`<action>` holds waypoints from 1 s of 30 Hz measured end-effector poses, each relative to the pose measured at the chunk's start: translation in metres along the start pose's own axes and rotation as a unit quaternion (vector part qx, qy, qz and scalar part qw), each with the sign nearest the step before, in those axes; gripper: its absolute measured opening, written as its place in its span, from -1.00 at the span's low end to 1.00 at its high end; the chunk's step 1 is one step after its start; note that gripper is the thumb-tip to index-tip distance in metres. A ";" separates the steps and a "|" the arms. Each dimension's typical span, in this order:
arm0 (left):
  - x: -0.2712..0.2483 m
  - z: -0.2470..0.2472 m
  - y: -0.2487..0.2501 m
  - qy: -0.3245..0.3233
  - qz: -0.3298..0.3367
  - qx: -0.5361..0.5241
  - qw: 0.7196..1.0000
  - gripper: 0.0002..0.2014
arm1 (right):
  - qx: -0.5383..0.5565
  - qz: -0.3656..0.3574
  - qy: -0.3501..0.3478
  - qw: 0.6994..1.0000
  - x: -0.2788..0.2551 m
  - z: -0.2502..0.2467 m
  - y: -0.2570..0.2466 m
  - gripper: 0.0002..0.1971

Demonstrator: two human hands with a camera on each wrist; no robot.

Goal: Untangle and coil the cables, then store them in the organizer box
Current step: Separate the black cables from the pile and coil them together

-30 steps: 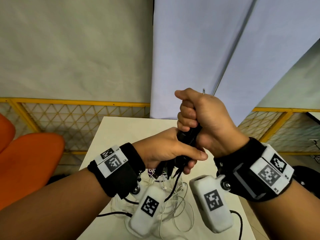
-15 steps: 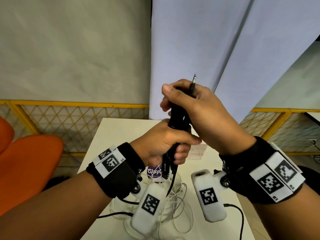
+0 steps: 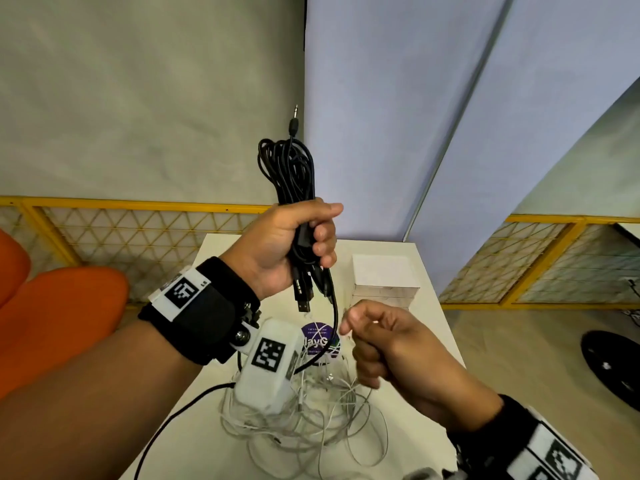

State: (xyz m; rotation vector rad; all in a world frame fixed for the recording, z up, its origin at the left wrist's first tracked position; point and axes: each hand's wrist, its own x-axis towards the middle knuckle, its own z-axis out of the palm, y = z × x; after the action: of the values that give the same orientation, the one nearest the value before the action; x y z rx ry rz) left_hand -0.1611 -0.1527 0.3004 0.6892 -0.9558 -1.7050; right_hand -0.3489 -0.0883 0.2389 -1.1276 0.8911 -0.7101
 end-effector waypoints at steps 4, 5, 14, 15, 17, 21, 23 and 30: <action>0.004 -0.006 0.002 0.032 -0.006 -0.030 0.999 -0.66 | -0.057 -0.032 0.022 0.998 -0.002 -0.010 -0.004 -0.71; 0.005 -0.006 -0.001 0.029 -0.006 -0.024 0.999 -0.66 | -0.060 -0.040 0.021 0.997 -0.001 -0.008 -0.005 -0.68; 0.001 -0.009 -0.008 -0.002 -0.053 -0.055 0.997 -0.65 | 0.101 -0.019 -0.008 0.995 0.009 -0.010 -0.008 -0.74; -0.001 -0.010 -0.007 -0.016 -0.066 -0.062 0.996 -0.64 | 0.106 -0.007 -0.009 0.994 0.008 -0.013 -0.009 -0.72; -0.004 -0.013 -0.007 -0.042 -0.097 -0.065 0.992 -0.65 | 0.027 0.000 0.015 1.000 0.007 -0.020 -0.013 -0.69; -0.010 -0.019 -0.007 -0.058 -0.167 -0.001 0.984 -0.66 | -0.225 -0.024 0.070 0.971 0.001 -0.035 -0.029 -0.60; -0.012 -0.019 -0.005 -0.052 -0.197 0.071 0.976 -0.73 | -0.294 -0.031 0.081 0.952 -0.004 -0.042 -0.042 -0.59; -0.020 -0.001 -0.016 -0.075 -0.243 0.270 0.929 -0.50 | -0.452 -0.094 0.052 0.886 -0.011 -0.048 -0.086 -0.64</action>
State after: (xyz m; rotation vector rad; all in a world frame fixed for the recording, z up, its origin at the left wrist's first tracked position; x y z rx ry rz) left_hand -0.1618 -0.1315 0.2862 1.2520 -1.4822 -1.9506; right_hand -0.3993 -0.1254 0.3154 -2.0401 1.2664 -0.5022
